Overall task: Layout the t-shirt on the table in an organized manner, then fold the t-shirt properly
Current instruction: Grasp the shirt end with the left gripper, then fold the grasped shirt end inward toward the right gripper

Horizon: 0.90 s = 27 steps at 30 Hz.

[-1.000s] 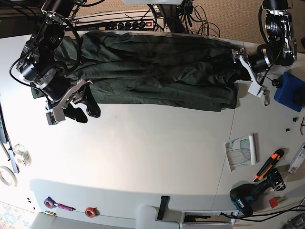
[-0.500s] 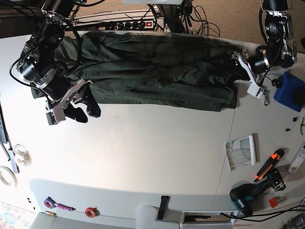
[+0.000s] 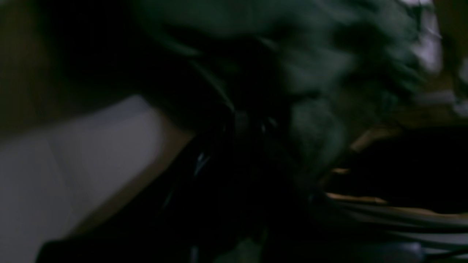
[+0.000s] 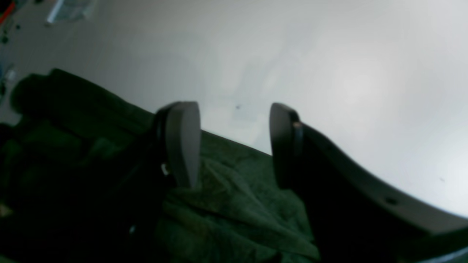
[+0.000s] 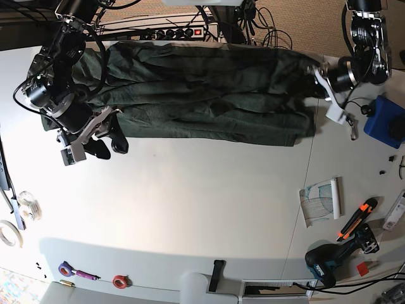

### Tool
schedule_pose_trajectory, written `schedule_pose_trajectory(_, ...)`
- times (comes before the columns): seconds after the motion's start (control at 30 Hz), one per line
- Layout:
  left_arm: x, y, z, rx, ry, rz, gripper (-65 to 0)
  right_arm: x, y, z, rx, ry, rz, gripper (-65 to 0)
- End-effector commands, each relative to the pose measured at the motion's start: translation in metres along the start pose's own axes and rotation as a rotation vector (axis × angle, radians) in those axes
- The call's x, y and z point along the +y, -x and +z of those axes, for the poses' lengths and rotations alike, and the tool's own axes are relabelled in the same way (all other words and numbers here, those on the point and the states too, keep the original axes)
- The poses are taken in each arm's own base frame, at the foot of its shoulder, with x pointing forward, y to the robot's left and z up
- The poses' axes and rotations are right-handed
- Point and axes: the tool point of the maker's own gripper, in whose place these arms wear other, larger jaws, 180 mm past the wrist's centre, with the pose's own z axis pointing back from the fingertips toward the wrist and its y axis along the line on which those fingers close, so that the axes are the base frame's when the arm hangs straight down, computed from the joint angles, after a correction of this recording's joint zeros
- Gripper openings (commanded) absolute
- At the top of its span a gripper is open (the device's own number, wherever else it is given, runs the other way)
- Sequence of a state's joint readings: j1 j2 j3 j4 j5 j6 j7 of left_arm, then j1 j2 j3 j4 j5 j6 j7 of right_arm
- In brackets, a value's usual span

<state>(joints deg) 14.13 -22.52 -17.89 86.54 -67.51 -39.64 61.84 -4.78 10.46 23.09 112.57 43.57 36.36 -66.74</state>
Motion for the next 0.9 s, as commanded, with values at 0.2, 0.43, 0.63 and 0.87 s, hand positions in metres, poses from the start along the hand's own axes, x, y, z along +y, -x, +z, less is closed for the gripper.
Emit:
schedule_pose_trajectory(0.2,-0.034,-0.06,0.006,-0.152,0.124,-0.085,-65.0,-0.019,-0.014,0.004,-0.044,0.101,0.011,-34.9)
schedule_pose_trajectory(0.43,-0.057,-0.077,-0.009,-0.198,0.206,-0.093,-65.0,-0.022,-0.013,0.005,-0.039,0.121,0.007,-34.9)
schedule_pose_trajectory(0.63,-0.094,-0.057,-0.029,-0.123,0.357,-0.065,-65.0,-0.044,-0.008,0.008,-0.012,0.241,0.002,-34.9)
schedule_pose_trajectory(0.87,-0.164,-0.045,-0.069,-0.056,0.559,-0.113,-65.0,-0.076,-0.002,0.02,0.025,0.43,0.014,-34.9)
